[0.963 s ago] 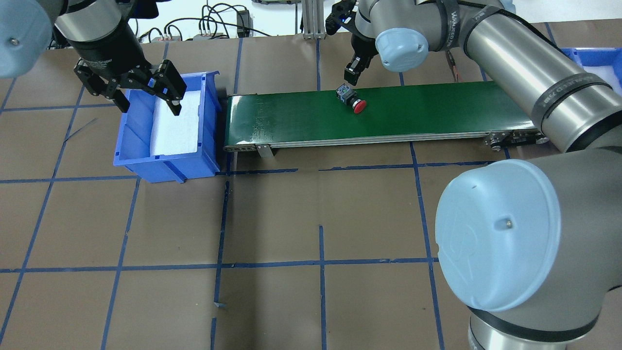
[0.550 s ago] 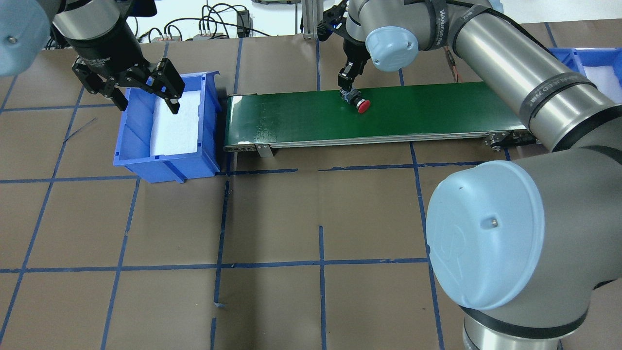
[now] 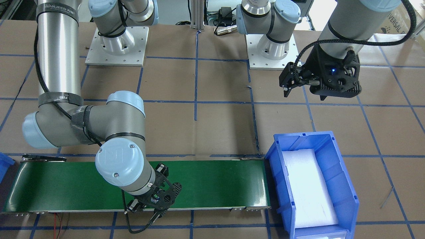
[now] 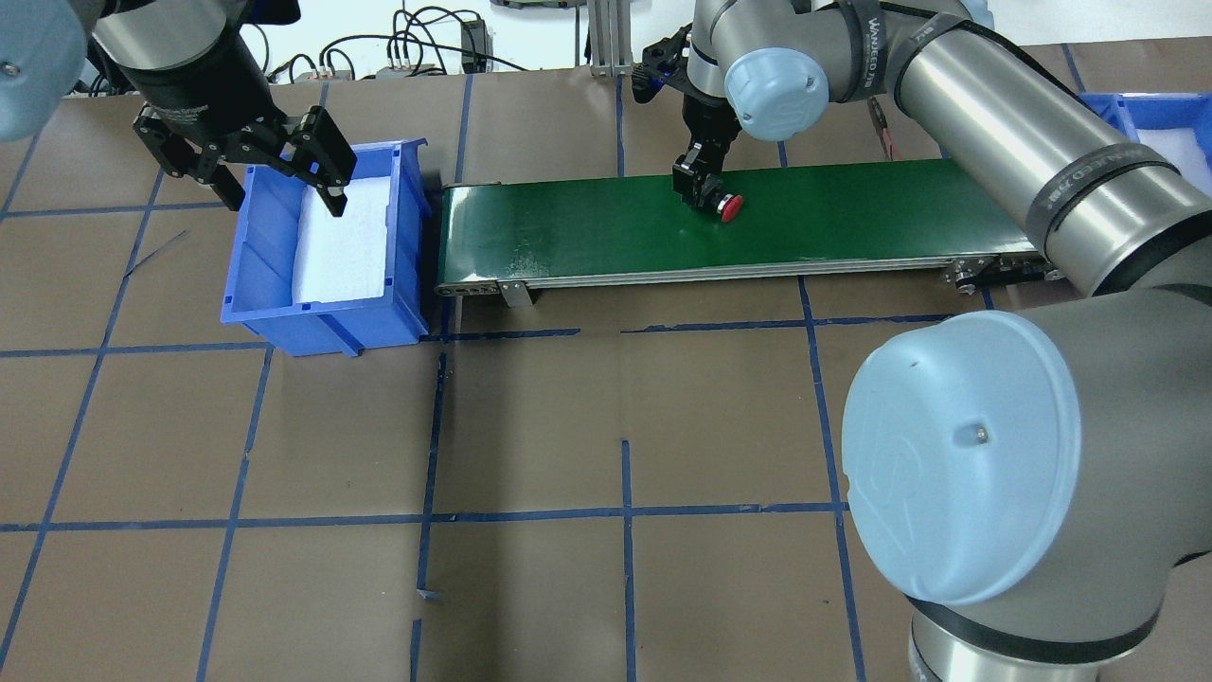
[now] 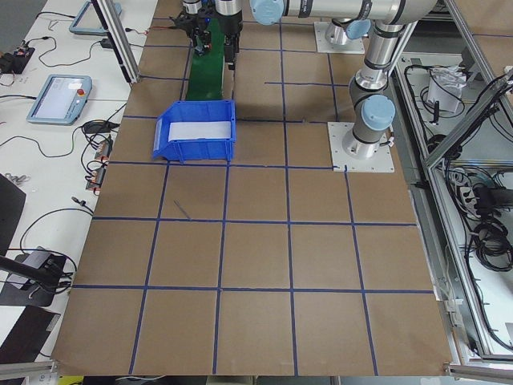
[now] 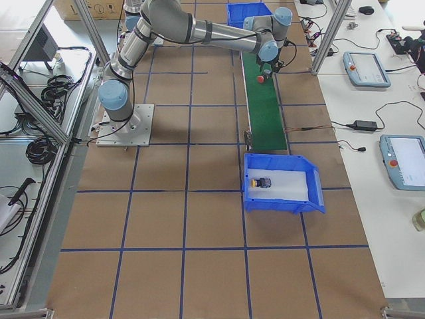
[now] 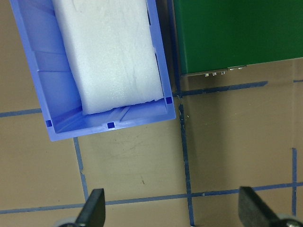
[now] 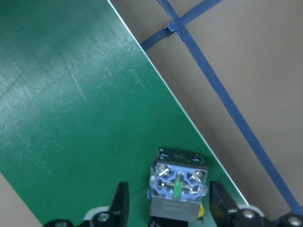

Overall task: Transport two buttons from left to right
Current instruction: 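Lower the right gripper onto the red button and grasp it, then lift the red button with the right gripper and carry it along the conveyor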

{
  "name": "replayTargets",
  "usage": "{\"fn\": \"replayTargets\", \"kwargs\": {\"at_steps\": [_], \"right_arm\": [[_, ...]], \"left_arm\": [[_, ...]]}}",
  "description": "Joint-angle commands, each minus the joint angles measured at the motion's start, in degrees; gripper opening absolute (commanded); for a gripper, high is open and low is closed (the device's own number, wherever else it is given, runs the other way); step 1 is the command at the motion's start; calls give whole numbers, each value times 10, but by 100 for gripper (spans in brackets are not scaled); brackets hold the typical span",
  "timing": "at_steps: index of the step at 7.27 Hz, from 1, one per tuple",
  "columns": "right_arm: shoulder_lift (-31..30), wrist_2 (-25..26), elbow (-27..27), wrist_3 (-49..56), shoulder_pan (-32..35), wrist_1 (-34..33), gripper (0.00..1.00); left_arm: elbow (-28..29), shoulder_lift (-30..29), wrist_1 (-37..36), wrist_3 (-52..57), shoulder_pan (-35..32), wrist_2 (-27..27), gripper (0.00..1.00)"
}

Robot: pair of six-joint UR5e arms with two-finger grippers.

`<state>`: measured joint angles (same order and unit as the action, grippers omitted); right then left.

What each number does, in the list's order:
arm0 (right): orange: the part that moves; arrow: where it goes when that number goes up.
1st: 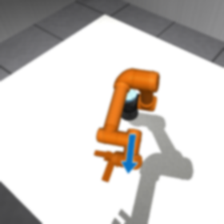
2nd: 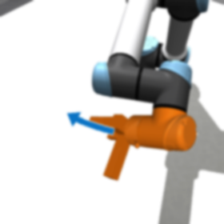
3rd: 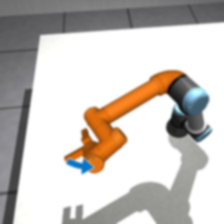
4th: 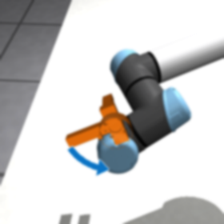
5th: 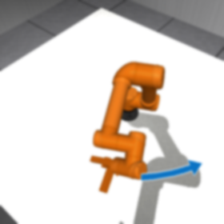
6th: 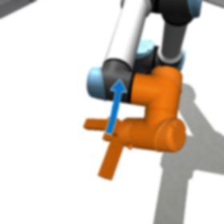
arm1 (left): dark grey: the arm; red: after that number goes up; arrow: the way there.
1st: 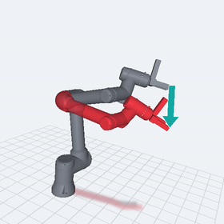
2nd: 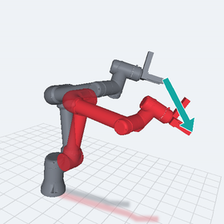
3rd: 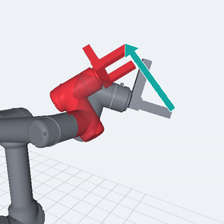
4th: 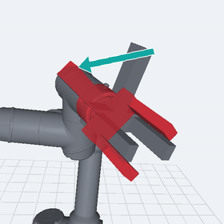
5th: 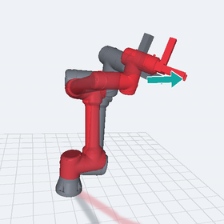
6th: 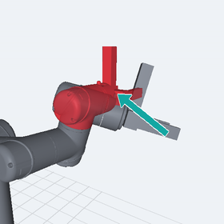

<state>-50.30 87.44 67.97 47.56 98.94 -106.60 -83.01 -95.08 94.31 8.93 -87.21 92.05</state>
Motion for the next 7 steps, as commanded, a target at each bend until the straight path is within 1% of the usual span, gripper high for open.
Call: {"fn": "replayTargets", "kwargs": {"at_steps": [1,2,3,7], "right_arm": [[-9,16,-4,1,-4,26,66],[-12,17,1,1,-4,27,64],[-12,17,2,0,-5,27,59],[-4,12,4,3,-12,36,59]], "left_arm": [[2,-1,-3,0,0,1,100],[5,-4,-3,0,1,0,100],[5,-3,-2,0,1,1,100],[12,-10,-4,-2,1,-6,100]]}}
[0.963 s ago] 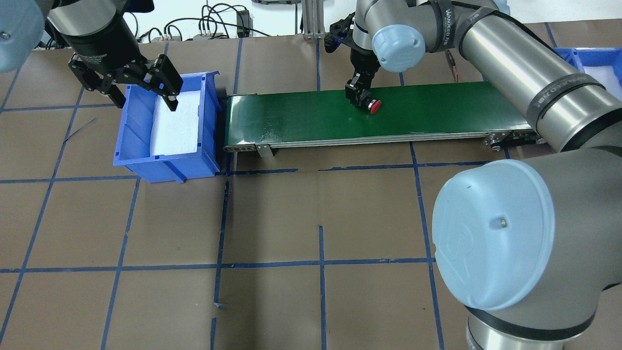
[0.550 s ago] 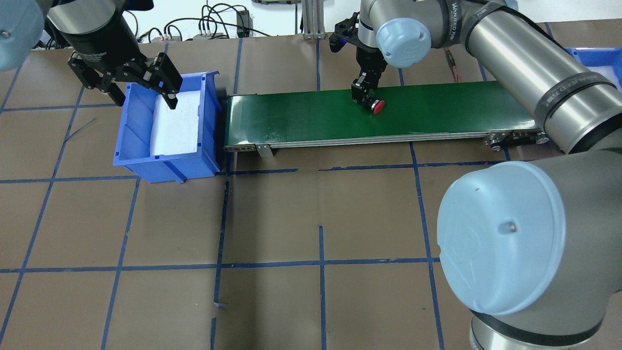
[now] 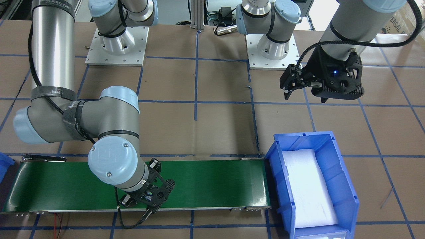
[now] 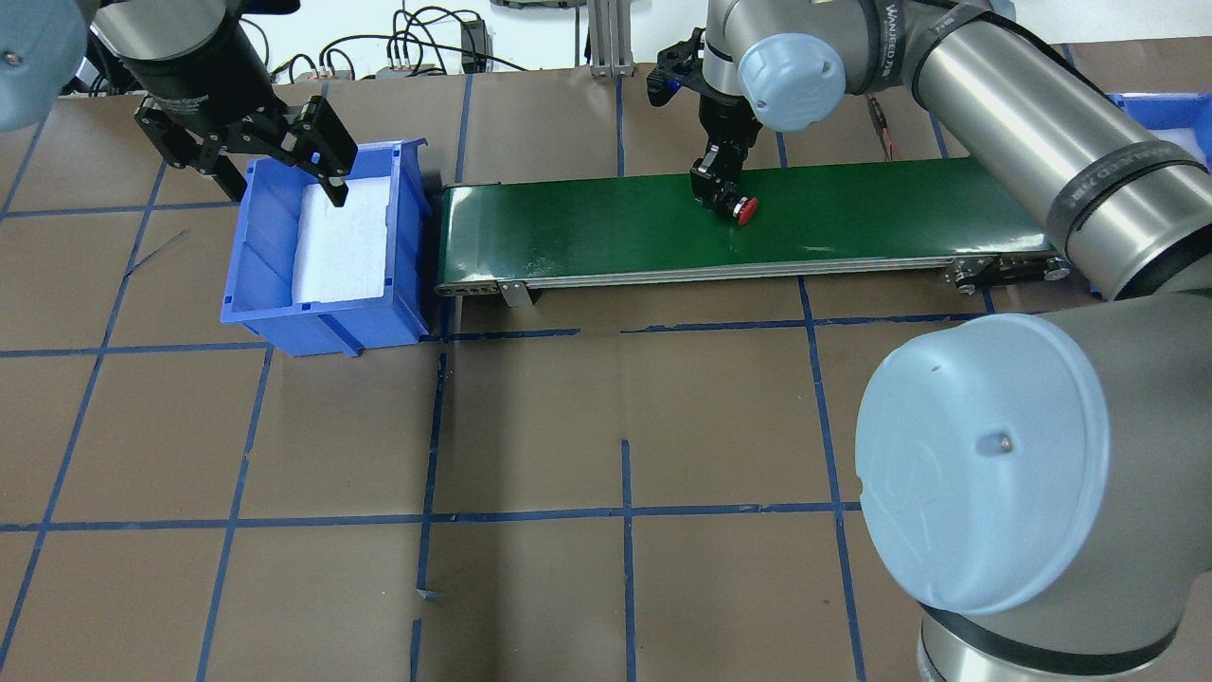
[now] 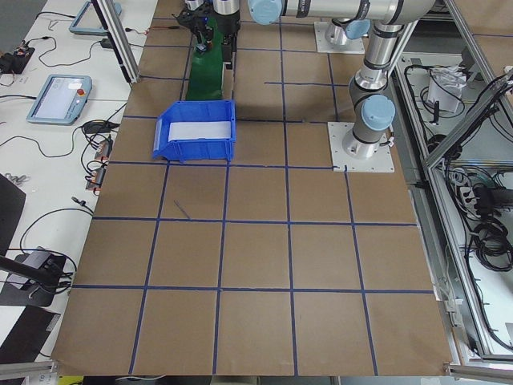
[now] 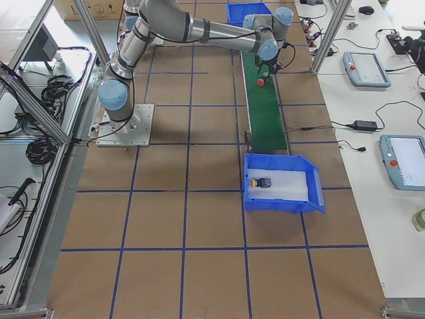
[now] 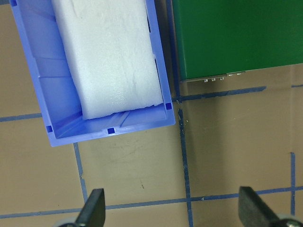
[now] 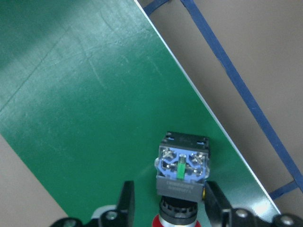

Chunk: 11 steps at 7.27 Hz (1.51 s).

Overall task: Transport two buttons from left to right
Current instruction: 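Lift the red button with the right gripper and carry it along the conveyor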

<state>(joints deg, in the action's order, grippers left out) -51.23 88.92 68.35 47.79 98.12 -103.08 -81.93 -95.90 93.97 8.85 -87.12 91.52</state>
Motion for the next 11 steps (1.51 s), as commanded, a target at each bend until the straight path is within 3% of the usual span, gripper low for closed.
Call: {"fn": "replayTargets", "kwargs": {"at_steps": [1,2,3,4,5,8,9,10,11], "right_arm": [[7,-5,0,1,-4,0,59],[9,-6,0,1,-4,0,59],[9,-7,0,1,-5,0,53],[8,-4,-1,1,-6,1,38],[3,-1,-1,1,-7,2,30],[-13,2,-27,1,-20,60,23],[-20,1,-25,1,-27,67,32],[-22,-5,-23,1,-28,67,76],[-22,-6,-18,0,-28,68,86]], "left_arm": [[2,-3,0,-3,-1,-2,100],[6,-2,1,-3,-1,0,100],[8,-3,0,-3,-1,-1,100],[9,-3,0,-3,-1,0,100],[12,-3,1,-3,-1,4,100],[12,-5,0,-3,-1,2,100],[12,-5,0,-3,-1,3,100],[12,-4,0,-3,-2,2,100],[13,-4,0,-3,-2,2,100]]}}
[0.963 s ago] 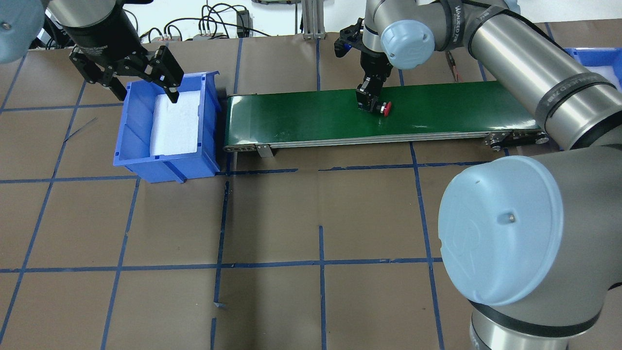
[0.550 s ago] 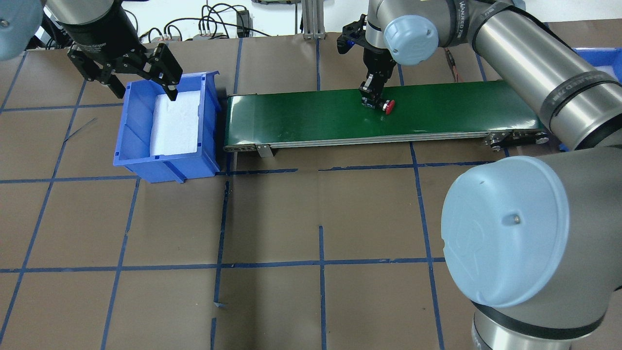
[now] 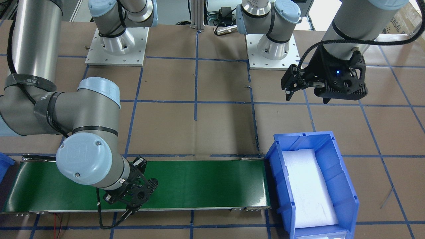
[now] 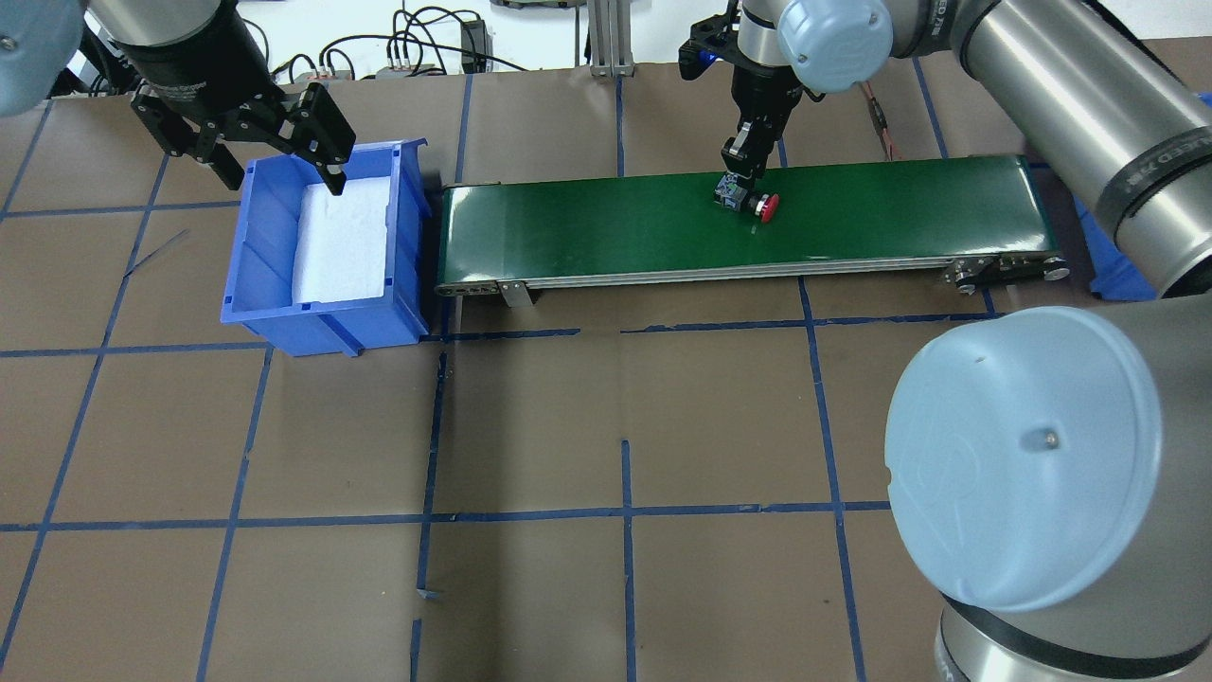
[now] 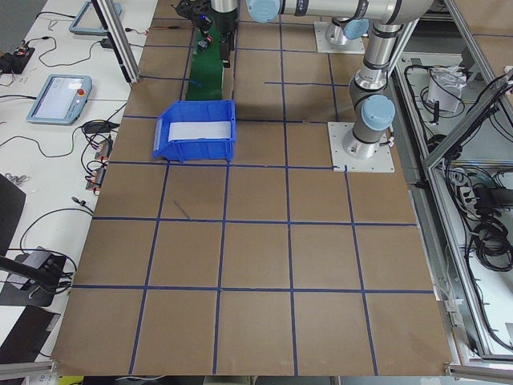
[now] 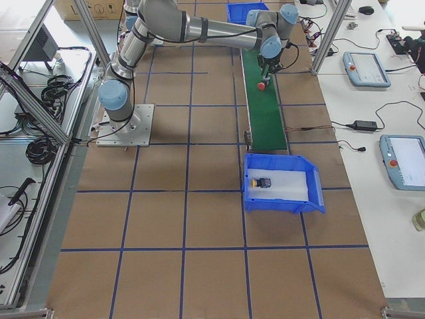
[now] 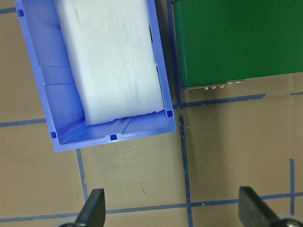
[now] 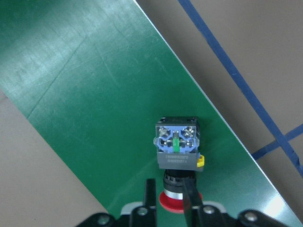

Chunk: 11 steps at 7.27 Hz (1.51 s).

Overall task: Transport two buttons from left to right
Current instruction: 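Lift the red button with the right gripper and carry it along the conveyor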

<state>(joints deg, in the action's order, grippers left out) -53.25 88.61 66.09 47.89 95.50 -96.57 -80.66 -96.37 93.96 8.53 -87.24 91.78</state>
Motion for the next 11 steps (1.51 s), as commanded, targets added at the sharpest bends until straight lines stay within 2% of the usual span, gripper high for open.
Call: {"fn": "replayTargets", "kwargs": {"at_steps": [1,6,11], "right_arm": [[-1,-4,5,-2,-1,2,88],[14,-7,6,-2,-30,-6,88],[38,-19,-3,-2,-28,-30,87]], "left_arm": [[4,0,0,0,0,-1,100],[6,0,1,0,0,2,100],[8,-1,1,1,0,2,100]]}}
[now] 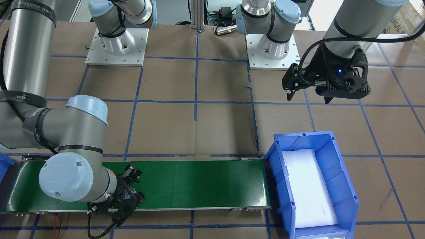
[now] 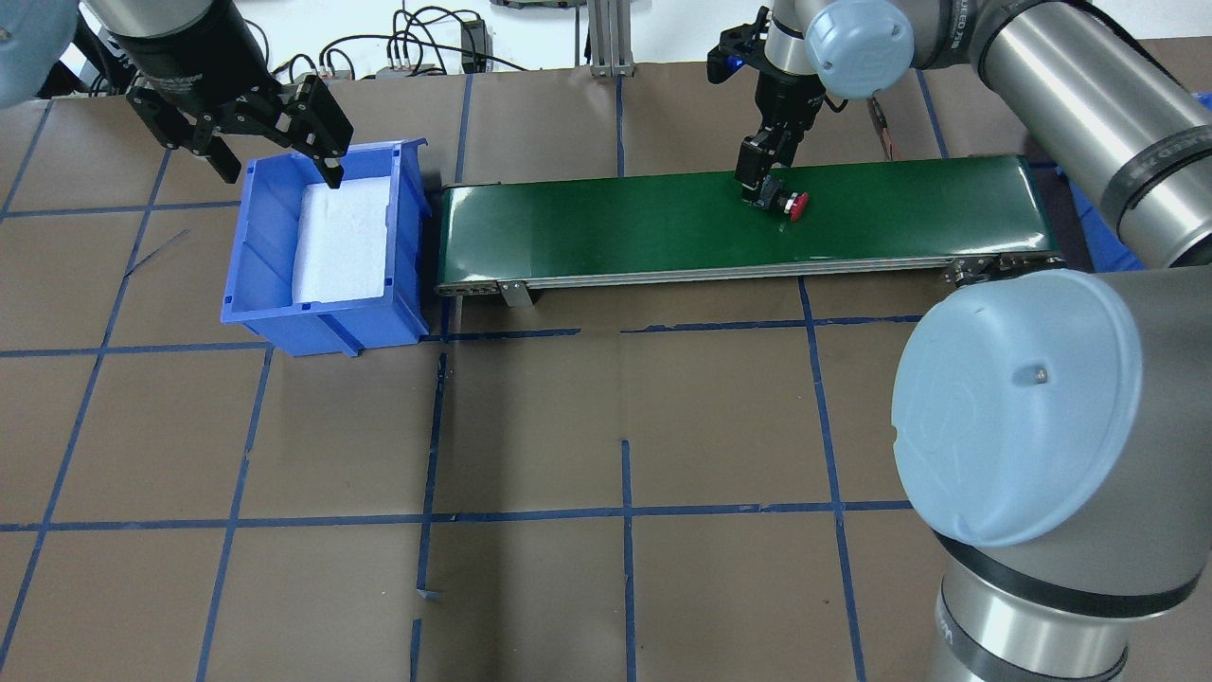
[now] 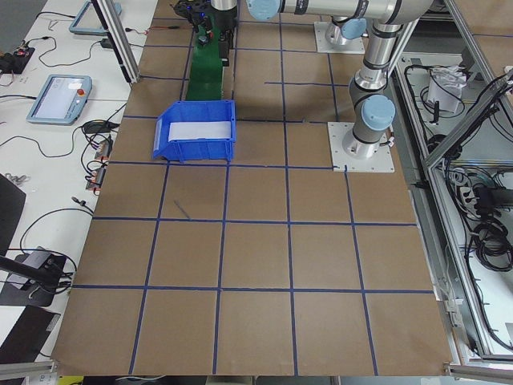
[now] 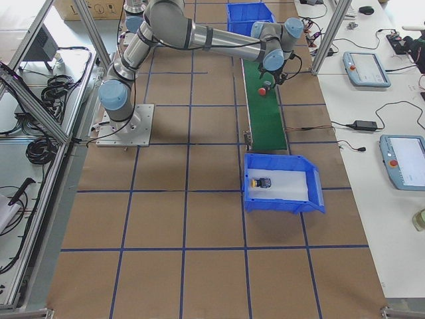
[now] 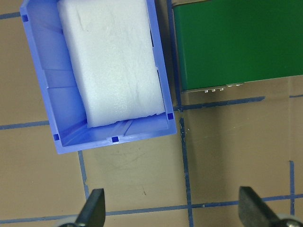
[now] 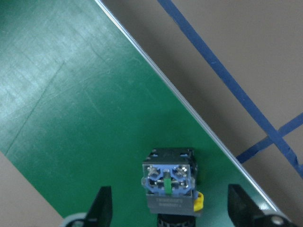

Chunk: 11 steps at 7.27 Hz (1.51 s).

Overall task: Transport two buttons from left to right
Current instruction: 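Lift the red button with the right gripper and carry it along the conveyor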

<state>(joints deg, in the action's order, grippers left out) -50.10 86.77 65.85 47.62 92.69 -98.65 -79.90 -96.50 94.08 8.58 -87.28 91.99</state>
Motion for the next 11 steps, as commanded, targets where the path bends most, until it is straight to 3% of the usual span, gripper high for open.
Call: {"fn": "replayTargets", "kwargs": {"at_steps": [1,2,4,9,11], "right_arm": [[10,-1,-1,2,-1,-16,86],[11,0,-2,17,-3,-28,72],[11,2,-11,39,-5,-36,10],[-10,2,-22,61,-35,-4,6],[-43,12,-31,58,-87,33,6]], "left_arm": [[2,3,0,0,-1,-1,100],[3,3,1,0,-1,-1,100],[3,0,2,0,-1,-3,100],[11,2,3,1,0,-1,100],[19,-1,3,3,1,-1,100]]}}
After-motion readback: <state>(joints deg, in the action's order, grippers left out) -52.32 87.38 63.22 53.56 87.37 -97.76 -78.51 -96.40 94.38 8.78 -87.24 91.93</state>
